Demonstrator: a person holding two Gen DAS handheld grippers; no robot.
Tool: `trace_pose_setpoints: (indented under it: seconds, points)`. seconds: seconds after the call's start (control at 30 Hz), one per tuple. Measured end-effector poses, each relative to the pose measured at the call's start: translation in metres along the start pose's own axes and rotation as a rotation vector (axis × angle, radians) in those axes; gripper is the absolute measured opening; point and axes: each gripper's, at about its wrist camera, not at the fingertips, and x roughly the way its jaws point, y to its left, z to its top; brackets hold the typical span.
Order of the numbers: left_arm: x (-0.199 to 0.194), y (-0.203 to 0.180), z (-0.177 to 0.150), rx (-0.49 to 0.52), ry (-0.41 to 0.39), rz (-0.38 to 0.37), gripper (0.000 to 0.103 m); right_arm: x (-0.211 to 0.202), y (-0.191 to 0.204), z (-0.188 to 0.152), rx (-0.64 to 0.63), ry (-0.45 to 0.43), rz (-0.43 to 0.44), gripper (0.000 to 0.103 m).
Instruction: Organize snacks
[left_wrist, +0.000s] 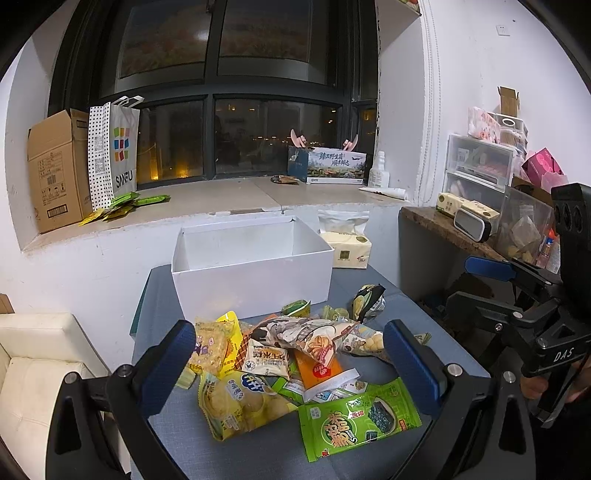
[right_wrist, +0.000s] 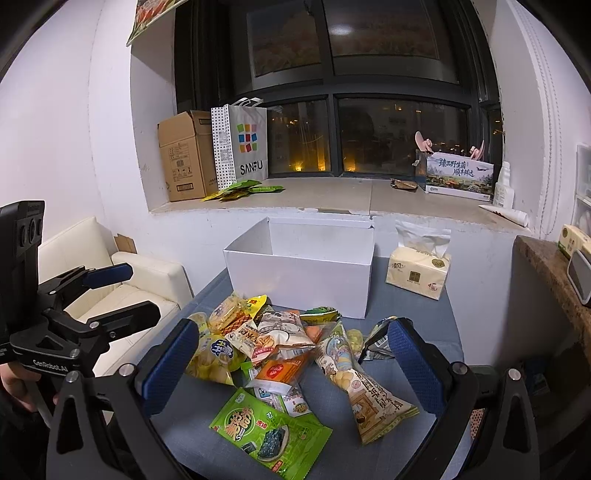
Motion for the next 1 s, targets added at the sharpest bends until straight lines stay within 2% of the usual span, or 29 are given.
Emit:
trace_pose_setpoints:
  seconds: [1.0]
  points:
    - [0.0007, -0.0015, -0.0013, 0.004, 0.007, -0.004, 0.103, -0.0008, 0.0009, -0.0028, 0.000, 0.006, 0.001, 0.103]
